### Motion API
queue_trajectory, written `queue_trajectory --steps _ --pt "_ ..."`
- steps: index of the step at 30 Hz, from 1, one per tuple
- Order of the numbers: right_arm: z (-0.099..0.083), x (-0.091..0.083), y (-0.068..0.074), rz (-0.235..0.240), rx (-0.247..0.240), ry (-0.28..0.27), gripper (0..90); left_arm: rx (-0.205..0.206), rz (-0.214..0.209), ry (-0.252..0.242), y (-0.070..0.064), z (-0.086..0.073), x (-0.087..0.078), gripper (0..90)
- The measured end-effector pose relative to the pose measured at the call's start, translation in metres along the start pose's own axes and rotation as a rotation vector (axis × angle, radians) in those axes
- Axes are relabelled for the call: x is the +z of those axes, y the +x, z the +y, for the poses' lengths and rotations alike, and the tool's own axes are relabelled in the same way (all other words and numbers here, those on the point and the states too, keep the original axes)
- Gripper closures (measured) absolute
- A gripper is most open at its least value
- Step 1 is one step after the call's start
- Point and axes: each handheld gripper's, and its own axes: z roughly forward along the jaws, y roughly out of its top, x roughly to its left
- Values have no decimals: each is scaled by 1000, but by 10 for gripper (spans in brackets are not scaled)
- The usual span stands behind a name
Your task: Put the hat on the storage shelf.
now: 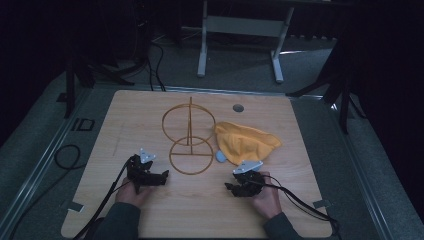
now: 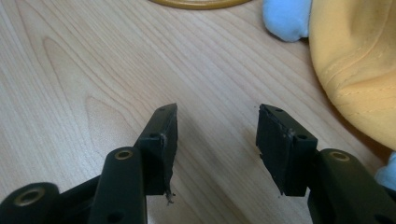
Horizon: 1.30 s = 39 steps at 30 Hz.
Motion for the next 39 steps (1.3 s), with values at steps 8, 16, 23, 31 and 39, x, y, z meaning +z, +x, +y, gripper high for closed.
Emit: queue_trajectory --steps 8,16,23,31,39 --pt "-1 -1 2 11 -22 11 478 1 0 0 0 0 0 19" --pt "-1 -5 3 -1 -58 20 482 -2 0 -1 0 0 0 19" --pt "2 -21 -4 -58 -100 24 506 0 0 -1 0 0 0 18" --pt "-1 -42 -32 -117 -30 22 513 -2 0 -1 0 0 0 18" --pt "-14 -45 -52 -156 24 31 509 -1 0 -2 0 0 0 19"
